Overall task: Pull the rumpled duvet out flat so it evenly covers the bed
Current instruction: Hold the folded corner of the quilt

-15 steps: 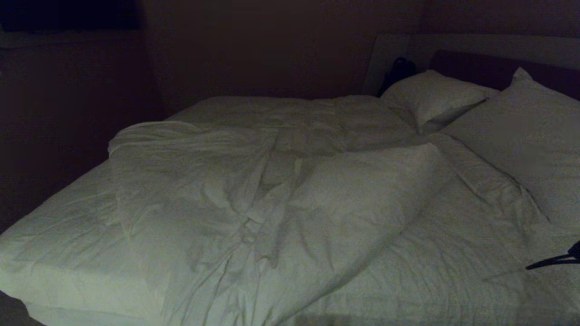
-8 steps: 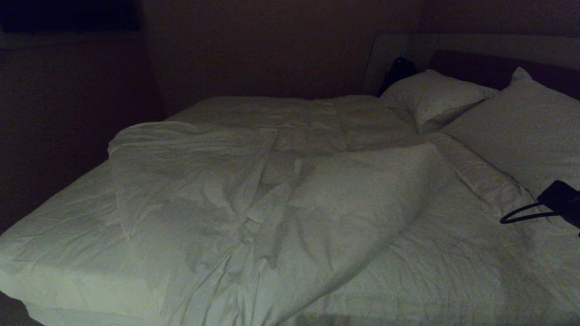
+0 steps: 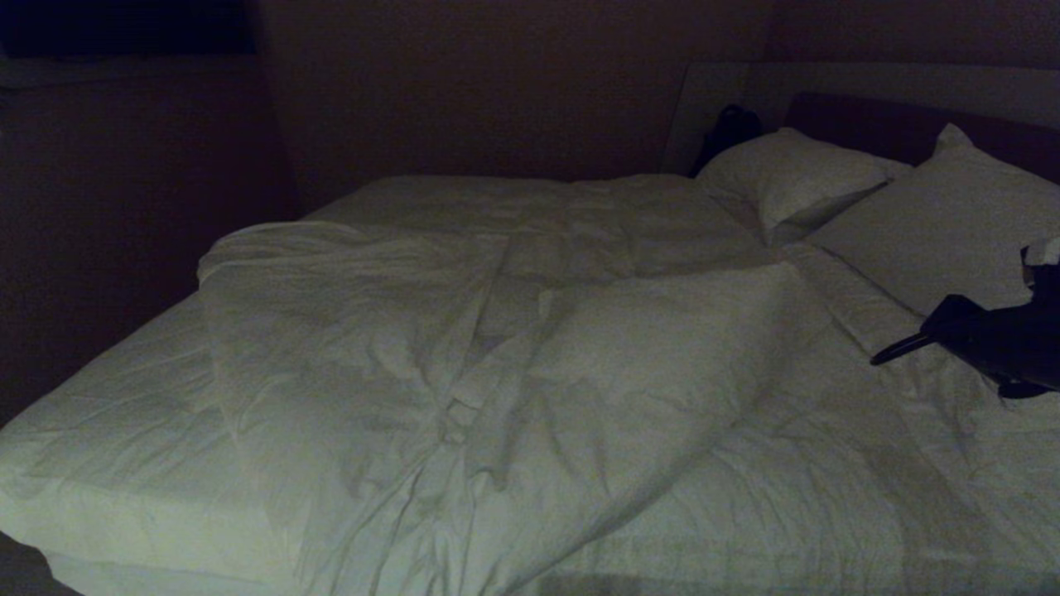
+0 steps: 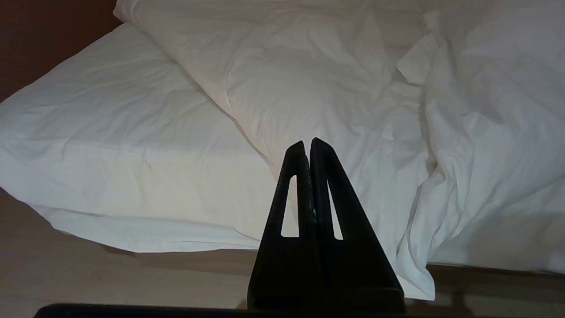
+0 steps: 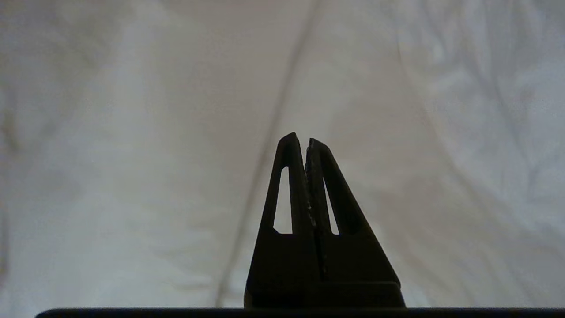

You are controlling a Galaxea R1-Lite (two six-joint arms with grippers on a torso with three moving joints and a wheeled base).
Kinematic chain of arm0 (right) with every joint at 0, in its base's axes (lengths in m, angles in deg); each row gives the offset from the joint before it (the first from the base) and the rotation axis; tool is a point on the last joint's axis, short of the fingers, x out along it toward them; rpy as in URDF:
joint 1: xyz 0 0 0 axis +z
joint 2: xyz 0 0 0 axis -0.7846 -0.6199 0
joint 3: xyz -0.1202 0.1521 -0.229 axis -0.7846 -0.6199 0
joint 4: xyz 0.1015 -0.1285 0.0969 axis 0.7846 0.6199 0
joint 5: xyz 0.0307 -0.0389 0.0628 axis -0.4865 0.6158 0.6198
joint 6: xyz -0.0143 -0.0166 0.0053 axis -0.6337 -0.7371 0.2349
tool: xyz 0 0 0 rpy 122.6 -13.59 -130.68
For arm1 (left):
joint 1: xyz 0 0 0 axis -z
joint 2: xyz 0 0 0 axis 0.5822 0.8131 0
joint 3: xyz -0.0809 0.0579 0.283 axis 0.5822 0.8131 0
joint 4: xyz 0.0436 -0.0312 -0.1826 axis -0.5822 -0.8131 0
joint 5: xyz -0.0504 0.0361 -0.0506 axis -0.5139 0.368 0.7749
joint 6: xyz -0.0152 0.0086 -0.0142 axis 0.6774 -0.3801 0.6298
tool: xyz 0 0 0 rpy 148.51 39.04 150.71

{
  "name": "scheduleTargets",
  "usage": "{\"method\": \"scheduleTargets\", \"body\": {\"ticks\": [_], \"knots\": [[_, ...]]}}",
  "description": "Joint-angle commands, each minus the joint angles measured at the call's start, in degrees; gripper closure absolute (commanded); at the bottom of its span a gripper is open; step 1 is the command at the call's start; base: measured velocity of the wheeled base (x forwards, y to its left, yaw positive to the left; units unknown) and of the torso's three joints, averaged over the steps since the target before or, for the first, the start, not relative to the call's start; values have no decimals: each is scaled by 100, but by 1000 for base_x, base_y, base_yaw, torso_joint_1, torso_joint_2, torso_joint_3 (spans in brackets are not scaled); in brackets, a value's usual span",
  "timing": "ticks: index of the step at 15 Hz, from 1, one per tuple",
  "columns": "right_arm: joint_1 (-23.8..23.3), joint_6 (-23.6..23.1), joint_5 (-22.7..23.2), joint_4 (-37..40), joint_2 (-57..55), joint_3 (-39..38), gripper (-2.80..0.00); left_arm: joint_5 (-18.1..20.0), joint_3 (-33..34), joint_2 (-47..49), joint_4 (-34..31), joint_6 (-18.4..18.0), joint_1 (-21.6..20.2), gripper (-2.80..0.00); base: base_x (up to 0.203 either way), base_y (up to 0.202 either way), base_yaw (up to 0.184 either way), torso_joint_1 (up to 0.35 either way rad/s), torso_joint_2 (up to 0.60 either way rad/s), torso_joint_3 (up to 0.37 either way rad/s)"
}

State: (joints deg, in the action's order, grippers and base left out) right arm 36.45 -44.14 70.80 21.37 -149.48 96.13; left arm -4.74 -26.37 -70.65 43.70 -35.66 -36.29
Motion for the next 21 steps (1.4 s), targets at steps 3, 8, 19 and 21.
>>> {"method": "scheduleTargets", "body": {"ticks": [3, 8, 19, 21], "knots": [[396, 294, -7, 1521, -268, 492, 0, 2, 0, 2, 1, 1, -2, 0, 0, 0, 0, 0, 0, 0], [674, 775, -15, 2223, -657, 1283, 0, 2, 0, 2, 1, 1, -2, 0, 0, 0, 0, 0, 0, 0], [1738, 958, -24, 2667, -1029, 2069, 0, 2, 0, 2, 1, 1, -2, 0, 0, 0, 0, 0, 0, 0], [1972, 866, -24, 2642, -1040, 2135, 0, 2, -1, 2, 1, 1, -2, 0, 0, 0, 0, 0, 0, 0]]}}
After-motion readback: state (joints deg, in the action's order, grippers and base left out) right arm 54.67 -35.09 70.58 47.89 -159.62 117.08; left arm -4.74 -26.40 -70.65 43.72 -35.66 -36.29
